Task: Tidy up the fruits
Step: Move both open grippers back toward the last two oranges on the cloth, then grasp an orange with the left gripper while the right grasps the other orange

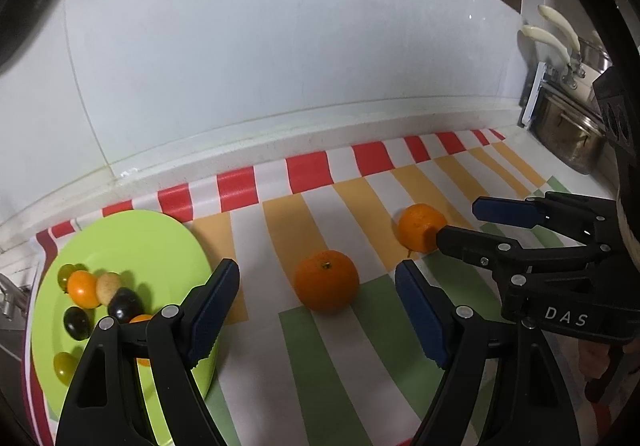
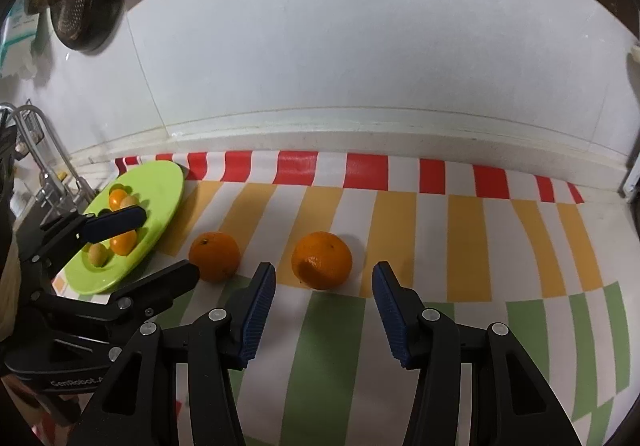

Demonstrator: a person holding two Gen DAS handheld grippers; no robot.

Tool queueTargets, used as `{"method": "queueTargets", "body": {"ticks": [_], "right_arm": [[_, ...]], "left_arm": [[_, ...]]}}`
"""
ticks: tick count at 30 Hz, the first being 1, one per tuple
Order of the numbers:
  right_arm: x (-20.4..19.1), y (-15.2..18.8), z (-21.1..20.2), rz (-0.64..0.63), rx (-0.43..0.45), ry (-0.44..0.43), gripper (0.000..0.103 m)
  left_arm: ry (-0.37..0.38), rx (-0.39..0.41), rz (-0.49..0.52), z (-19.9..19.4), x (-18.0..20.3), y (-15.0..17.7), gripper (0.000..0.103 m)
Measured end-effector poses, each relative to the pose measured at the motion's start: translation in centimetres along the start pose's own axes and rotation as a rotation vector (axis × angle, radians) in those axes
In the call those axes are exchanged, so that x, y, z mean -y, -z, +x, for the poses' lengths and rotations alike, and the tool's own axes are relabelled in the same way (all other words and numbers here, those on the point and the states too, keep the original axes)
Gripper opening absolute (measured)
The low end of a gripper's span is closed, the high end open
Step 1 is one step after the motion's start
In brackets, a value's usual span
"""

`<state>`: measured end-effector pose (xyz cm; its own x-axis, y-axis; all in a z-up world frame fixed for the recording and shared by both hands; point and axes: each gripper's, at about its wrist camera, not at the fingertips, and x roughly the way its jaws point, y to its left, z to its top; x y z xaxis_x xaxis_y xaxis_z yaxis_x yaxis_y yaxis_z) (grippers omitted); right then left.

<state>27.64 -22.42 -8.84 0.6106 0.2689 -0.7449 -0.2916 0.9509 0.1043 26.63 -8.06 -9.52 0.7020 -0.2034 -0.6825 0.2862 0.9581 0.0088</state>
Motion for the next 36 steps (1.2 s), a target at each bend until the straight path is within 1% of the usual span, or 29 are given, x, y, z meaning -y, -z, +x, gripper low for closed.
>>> {"method": "queueTargets", "body": {"ticks": [2, 5, 10, 12, 13, 14, 16, 18, 20, 25, 29, 36], "right_arm": [[0.0, 0.0, 0.7, -0.004, -0.01, -0.001, 0.051], [0.1, 0.0, 1.8, -0.003, -0.027, -0.004, 0.051], [0.3, 0.0, 3.0, -0.002, -0.045, -0.025, 0.051], [0.5, 0.1, 3.3, -0.003, -0.052, -0.03, 0.051], [0.5, 0.1, 3.5, -0.004, -0.056, -0.027, 0.05], [0.4, 0.1, 3.8, -0.006, -0.06, -0.027, 0.046], [0.3, 0.2, 4.0, -0.013, -0.066, -0.03, 0.044], [0.3, 0.4, 4.1, -0.014, -0.066, -0.031, 0.042], [0.3, 0.5, 4.0, -0.013, -0.057, -0.031, 0.042], [0.2, 0.7, 3.5, -0.009, -0.045, -0.031, 0.041], [0.0, 0.9, 2.3, -0.013, -0.024, -0.022, 0.041], [-1.0, 0.6, -0.4, -0.018, 0.018, -0.027, 0.041]], "left_arm": [[0.008, -0.012, -0.002, 0.5, -0.2, 0.0, 0.079], [0.023, -0.037, -0.004, 1.3, -0.4, 0.1, 0.075], [0.043, -0.06, 0.004, 2.2, -0.5, 0.3, 0.073], [0.059, -0.076, -0.002, 2.7, -0.5, 0.2, 0.065], [0.07, -0.082, -0.008, 2.9, -0.6, 0.1, 0.064], [0.073, -0.083, -0.011, 3.0, -0.7, 0.1, 0.062], [0.073, -0.091, -0.012, 3.2, -0.8, 0.2, 0.057], [0.083, -0.096, -0.011, 3.3, -0.8, 0.4, 0.047], [0.103, -0.096, -0.013, 3.2, -0.8, 0.4, 0.04], [0.104, -0.083, -0.018, 2.3, -0.7, 0.2, 0.04], [0.086, -0.059, -0.014, 0.9, -0.6, -0.1, 0.04], [0.058, 0.005, -0.014, -2.2, -0.4, -0.4, 0.04]]}}
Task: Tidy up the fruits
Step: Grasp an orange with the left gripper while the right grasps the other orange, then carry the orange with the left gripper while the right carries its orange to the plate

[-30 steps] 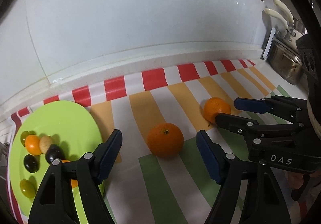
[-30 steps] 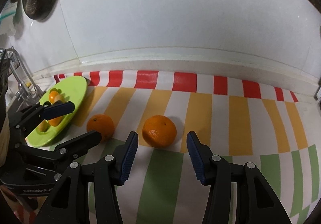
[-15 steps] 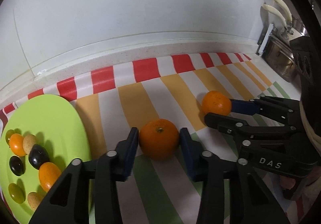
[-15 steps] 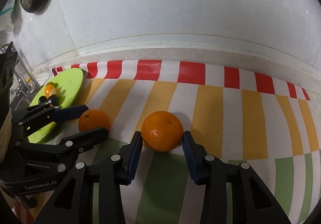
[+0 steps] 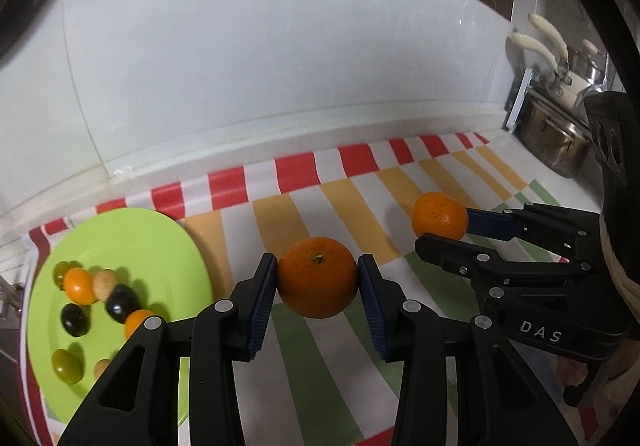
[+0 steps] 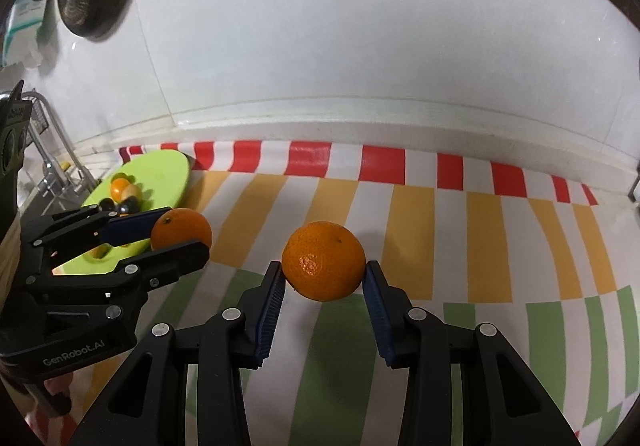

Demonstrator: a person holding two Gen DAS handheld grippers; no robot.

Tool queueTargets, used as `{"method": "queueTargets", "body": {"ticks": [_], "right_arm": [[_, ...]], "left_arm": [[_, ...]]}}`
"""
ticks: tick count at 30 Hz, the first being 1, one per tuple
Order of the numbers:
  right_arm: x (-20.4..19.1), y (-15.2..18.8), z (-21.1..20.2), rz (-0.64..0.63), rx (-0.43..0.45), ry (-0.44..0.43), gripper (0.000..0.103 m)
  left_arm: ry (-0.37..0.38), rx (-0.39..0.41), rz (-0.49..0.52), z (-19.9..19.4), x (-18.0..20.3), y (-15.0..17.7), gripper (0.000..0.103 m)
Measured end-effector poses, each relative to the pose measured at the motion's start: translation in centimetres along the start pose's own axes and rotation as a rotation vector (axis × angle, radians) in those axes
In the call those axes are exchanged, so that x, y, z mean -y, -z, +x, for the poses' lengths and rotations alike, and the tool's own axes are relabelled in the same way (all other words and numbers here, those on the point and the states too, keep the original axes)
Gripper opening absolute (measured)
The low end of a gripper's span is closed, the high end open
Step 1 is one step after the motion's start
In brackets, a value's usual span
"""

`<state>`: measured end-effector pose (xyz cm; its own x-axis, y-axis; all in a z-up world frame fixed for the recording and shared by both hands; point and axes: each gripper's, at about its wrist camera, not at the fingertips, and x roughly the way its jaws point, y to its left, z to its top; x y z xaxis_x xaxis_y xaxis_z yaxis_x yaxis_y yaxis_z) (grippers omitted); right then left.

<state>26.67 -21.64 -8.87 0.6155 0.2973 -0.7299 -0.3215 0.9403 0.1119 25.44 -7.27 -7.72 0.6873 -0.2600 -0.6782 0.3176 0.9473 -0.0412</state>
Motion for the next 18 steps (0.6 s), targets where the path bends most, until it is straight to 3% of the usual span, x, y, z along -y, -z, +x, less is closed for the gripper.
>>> {"method": "queueTargets", "body": {"ticks": [18], "right_arm": [[-3.8, -1.3, -7.5, -0.042, 0.13, -0.023, 0.041]], "left_arm": [[-0.06, 0.085, -0.092, -8.4, -0.9, 0.8, 0.04]]}}
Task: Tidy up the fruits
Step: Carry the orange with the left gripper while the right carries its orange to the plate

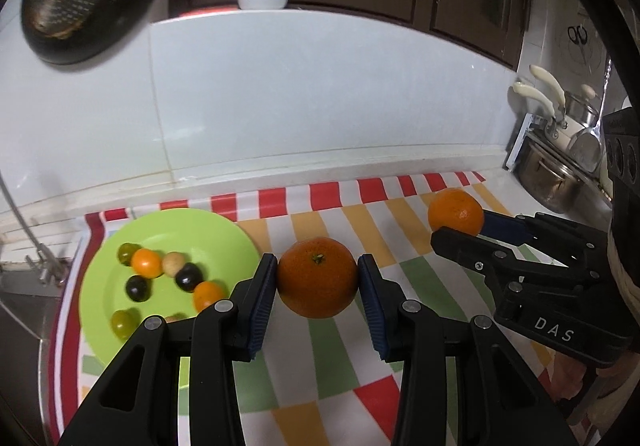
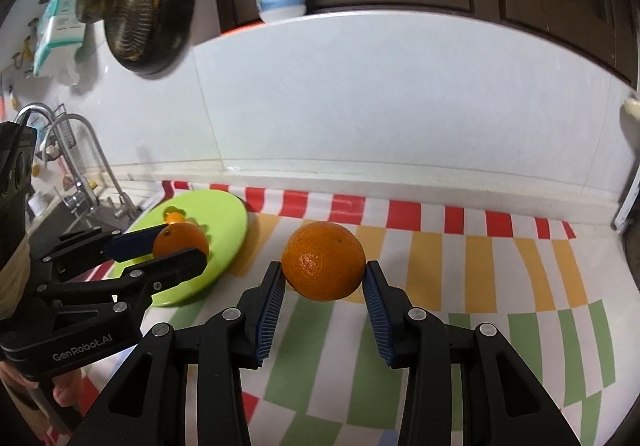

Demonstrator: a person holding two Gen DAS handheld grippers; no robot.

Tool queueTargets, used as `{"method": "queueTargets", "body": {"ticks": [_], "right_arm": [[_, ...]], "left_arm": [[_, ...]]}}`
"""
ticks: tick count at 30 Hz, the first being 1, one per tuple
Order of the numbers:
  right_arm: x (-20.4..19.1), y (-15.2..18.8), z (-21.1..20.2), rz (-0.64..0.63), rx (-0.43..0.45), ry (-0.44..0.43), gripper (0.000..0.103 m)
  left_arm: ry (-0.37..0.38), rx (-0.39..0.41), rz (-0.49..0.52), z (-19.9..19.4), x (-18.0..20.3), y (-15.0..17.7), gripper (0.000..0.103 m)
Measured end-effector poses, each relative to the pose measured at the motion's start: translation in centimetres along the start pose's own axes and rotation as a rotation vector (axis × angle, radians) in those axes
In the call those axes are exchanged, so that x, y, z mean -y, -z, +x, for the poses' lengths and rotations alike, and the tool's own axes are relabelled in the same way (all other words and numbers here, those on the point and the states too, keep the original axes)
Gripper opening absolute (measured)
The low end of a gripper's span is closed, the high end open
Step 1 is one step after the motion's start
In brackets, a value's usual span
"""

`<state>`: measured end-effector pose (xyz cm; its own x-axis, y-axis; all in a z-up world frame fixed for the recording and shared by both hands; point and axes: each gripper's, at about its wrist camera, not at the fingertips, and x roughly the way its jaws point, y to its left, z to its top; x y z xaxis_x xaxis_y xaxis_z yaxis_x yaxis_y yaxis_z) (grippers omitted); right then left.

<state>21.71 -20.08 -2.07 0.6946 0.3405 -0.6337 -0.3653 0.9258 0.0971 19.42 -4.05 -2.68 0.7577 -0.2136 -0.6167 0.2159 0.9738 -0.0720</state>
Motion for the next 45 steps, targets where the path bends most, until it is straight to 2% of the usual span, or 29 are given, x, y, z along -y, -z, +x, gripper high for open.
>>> {"method": "queueTargets", "body": {"ticks": [10, 11, 26, 35, 45], "right_arm": [[-3.0, -0.2, -2.5, -0.025, 0.034, -0.031, 0.041], [-3.3, -0.2, -2.7, -0.027, 0.062, -0.032, 0.041], [-8.0, -0.3, -4.3, -0.069, 0.089, -0.084, 0.041], [-11.0, -0.4, -3.6, -0.092, 0.081, -0.124, 0.041], [-12.8, -0.9, -1.2, -0.086, 0.05, -0.156, 0.041]], "left_arm": [[-0.051, 0.048, -0.025, -4.3, -1.6, 0.5, 0.04], [-0.057, 0.053, -0.028, -4.6, -1.7, 0.6, 0.04], [-0.142, 0.103, -0.067, -9.4, -4.7, 2.1, 0.04], [-0.202, 0.106, -0.084, -10.8, -7.2, 2.8, 0.04], [-0.236, 0.094, -0.09, -10.3, -9.8, 3.2, 0.04]]}}
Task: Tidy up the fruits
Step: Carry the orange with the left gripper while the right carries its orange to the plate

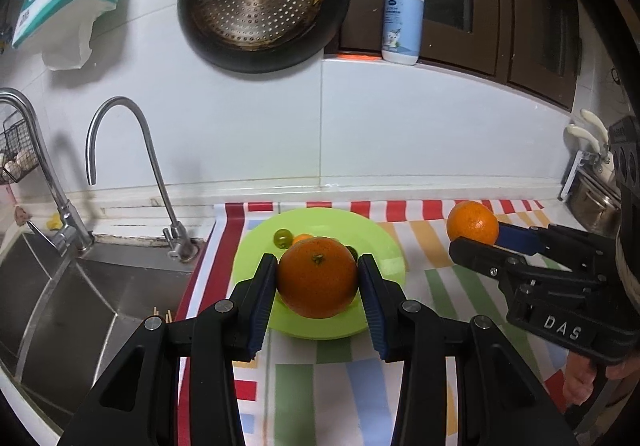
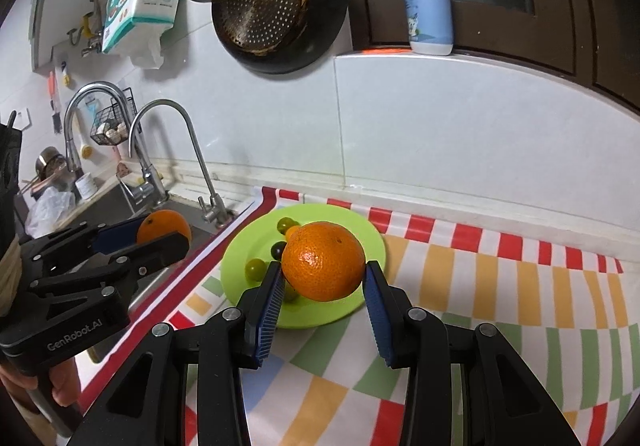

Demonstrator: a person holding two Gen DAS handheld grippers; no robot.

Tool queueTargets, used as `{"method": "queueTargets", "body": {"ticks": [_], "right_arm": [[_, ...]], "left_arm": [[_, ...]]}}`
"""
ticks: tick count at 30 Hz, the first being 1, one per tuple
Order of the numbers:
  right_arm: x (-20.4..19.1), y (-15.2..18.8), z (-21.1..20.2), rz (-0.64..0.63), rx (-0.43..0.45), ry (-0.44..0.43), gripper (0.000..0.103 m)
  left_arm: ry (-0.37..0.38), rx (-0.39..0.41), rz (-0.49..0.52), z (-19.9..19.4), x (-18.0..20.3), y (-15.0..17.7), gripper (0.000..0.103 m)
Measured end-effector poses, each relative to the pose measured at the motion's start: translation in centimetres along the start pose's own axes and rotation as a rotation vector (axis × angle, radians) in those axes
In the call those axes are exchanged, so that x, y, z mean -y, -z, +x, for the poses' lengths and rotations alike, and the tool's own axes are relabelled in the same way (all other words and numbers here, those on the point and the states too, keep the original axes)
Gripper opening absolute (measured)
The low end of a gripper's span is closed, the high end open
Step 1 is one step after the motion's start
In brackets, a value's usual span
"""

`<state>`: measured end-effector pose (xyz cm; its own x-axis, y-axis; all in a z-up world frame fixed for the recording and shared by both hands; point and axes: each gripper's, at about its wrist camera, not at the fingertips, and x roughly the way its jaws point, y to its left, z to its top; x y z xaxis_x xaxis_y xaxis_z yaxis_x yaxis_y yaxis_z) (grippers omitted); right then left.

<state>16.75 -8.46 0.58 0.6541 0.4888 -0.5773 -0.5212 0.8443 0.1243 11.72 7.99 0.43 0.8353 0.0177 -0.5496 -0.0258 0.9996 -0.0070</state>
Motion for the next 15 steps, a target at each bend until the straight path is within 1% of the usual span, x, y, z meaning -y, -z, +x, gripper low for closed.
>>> {"method": "queueTargets", "body": {"ticks": [7, 15], "right_arm": [[-0.4, -0.6, 2.4, -0.008, -0.02, 0.0, 0.041], [0.0, -1.0, 7.0, -0.006, -0.075, -0.005, 0.041]], "left_arm": [[-0.009, -0.03, 0.011, 2.4, -1.4, 0.7, 0.04], [-0.027, -0.064, 0.012, 6.2, -3.1, 0.6, 0.04]]}}
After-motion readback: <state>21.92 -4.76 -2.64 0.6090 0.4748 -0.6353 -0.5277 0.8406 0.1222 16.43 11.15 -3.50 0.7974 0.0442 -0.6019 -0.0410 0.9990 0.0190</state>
